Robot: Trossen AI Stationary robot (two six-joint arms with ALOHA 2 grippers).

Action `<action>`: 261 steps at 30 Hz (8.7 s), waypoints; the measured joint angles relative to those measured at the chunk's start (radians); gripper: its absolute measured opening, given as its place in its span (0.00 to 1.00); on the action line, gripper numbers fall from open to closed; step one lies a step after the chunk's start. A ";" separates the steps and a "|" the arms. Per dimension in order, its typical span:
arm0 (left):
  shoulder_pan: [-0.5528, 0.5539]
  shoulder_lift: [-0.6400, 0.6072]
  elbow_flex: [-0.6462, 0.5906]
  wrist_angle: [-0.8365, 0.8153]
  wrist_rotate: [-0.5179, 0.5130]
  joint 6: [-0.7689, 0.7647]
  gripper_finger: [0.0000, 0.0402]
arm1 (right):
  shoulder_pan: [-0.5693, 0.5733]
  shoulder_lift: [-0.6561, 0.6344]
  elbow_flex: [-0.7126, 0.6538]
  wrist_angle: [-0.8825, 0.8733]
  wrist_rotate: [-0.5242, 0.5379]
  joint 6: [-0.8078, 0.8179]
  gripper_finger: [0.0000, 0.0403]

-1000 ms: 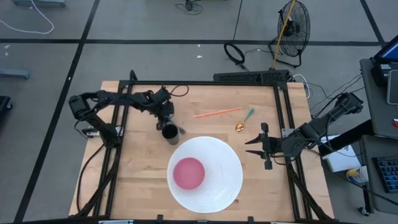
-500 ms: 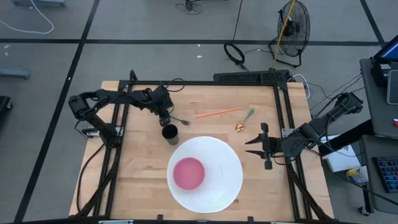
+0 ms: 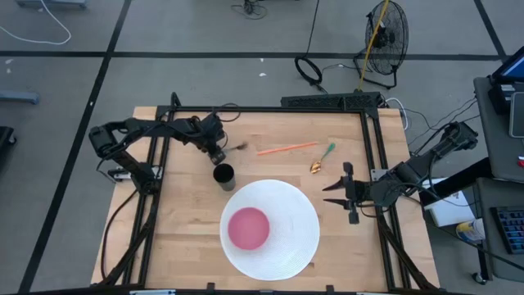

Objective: Pick & Place Utensil
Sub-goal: Put the blue fork in the pink bowl

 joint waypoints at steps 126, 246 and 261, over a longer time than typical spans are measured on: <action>-0.320 -0.479 -0.304 -0.400 -0.170 -0.763 0.03 | 0.001 0.000 0.000 0.044 -0.060 -0.008 0.32; -1.134 0.022 0.773 -0.597 -0.642 -0.059 0.00 | 0.001 0.000 -0.002 0.030 -0.052 -0.027 0.32; -1.159 0.188 0.873 -0.686 -0.499 -0.110 0.00 | 0.000 0.000 -0.002 0.036 -0.051 -0.059 0.32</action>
